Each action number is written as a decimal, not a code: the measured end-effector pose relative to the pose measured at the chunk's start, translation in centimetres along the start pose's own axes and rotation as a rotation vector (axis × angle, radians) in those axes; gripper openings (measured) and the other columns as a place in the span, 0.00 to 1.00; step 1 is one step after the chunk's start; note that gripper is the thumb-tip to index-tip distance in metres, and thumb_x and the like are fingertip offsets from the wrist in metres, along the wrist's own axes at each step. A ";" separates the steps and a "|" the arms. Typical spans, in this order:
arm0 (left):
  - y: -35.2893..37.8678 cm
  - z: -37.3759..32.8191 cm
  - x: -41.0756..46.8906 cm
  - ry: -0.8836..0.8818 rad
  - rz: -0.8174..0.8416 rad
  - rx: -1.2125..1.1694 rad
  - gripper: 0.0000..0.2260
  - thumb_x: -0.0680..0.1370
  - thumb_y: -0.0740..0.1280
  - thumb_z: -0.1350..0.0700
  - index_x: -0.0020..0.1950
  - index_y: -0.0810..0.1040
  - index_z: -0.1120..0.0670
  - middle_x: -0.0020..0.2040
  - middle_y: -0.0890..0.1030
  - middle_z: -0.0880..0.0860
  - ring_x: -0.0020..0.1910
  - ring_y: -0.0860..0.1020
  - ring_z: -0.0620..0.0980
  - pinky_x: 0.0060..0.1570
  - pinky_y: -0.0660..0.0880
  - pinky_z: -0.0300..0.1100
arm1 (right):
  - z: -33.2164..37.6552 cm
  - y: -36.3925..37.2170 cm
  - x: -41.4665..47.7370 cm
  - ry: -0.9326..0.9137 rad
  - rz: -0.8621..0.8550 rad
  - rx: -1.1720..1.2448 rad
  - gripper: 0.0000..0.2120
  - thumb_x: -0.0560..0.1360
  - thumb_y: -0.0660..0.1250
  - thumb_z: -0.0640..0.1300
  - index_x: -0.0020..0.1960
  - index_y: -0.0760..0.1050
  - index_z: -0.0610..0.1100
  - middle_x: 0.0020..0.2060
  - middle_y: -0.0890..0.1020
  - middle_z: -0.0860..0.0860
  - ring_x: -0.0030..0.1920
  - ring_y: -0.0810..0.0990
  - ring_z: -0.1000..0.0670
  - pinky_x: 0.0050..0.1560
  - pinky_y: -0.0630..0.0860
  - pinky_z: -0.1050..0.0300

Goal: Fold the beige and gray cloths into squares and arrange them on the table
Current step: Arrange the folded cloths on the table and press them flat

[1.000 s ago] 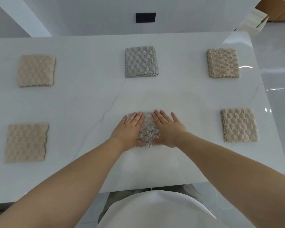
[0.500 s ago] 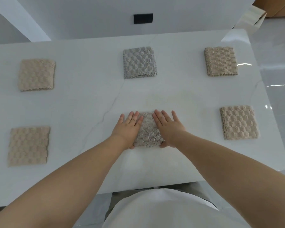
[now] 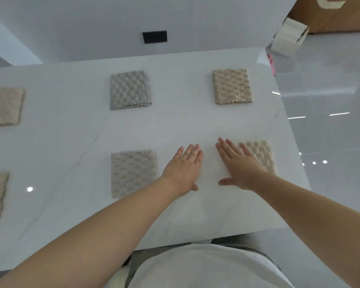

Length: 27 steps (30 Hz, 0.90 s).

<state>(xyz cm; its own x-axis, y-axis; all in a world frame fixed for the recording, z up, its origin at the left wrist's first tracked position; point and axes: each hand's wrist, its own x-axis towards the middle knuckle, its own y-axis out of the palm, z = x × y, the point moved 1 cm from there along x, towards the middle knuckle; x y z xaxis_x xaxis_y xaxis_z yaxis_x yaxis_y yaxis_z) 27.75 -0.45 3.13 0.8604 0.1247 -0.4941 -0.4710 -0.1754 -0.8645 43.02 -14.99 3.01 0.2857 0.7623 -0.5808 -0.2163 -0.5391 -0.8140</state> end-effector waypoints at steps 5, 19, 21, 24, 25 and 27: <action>-1.0 -7.6 4.6 -0.074 -0.027 -0.116 0.49 0.78 0.66 0.37 0.82 0.38 0.60 0.82 0.36 0.57 0.81 0.37 0.55 0.80 0.40 0.51 | -9.3 0.6 -1.4 -0.085 -0.043 -0.010 0.57 0.74 0.64 0.70 0.80 0.30 0.44 0.79 0.30 0.50 0.80 0.33 0.49 0.80 0.40 0.43; -1.9 -13.6 12.1 -0.047 0.054 0.025 0.50 0.77 0.59 0.30 0.81 0.35 0.58 0.82 0.36 0.55 0.81 0.36 0.53 0.80 0.41 0.52 | -16.6 3.2 -1.4 -0.255 0.042 -0.055 0.55 0.75 0.60 0.72 0.80 0.29 0.43 0.80 0.32 0.48 0.80 0.33 0.47 0.80 0.40 0.41; -1.2 -13.5 12.6 -0.057 0.070 -0.024 0.50 0.77 0.59 0.30 0.81 0.34 0.59 0.82 0.36 0.55 0.81 0.35 0.54 0.80 0.42 0.53 | -16.9 4.0 -1.1 -0.235 0.086 -0.032 0.55 0.75 0.59 0.72 0.80 0.29 0.44 0.80 0.31 0.49 0.80 0.32 0.48 0.80 0.40 0.41; -0.3 -13.4 12.3 -0.067 0.062 -0.032 0.48 0.78 0.54 0.29 0.80 0.32 0.58 0.82 0.33 0.55 0.80 0.33 0.55 0.79 0.43 0.55 | -17.4 5.1 -1.2 -0.221 0.079 0.019 0.56 0.74 0.59 0.74 0.80 0.27 0.46 0.79 0.29 0.52 0.79 0.29 0.50 0.79 0.39 0.39; 0.0 -13.5 12.1 -0.078 0.060 -0.028 0.48 0.78 0.51 0.28 0.80 0.31 0.58 0.81 0.32 0.54 0.80 0.33 0.55 0.79 0.43 0.56 | -17.5 5.4 -1.2 -0.217 0.071 0.028 0.56 0.73 0.58 0.74 0.80 0.27 0.47 0.78 0.28 0.53 0.79 0.29 0.50 0.79 0.38 0.38; 0.4 -13.8 12.0 -0.099 0.049 0.003 0.47 0.77 0.46 0.28 0.79 0.29 0.58 0.80 0.30 0.54 0.79 0.31 0.54 0.78 0.43 0.59 | -17.7 5.8 -1.2 -0.215 0.062 0.031 0.56 0.73 0.57 0.75 0.79 0.26 0.47 0.78 0.27 0.53 0.78 0.27 0.50 0.78 0.37 0.37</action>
<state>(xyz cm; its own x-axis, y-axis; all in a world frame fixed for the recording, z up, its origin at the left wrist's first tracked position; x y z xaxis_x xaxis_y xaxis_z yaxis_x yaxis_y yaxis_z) 40.54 -12.53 -1.87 0.8130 0.2122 -0.5422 -0.5126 -0.1807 -0.8394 57.94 -25.33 -1.21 0.0660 0.7883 -0.6117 -0.2568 -0.5790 -0.7738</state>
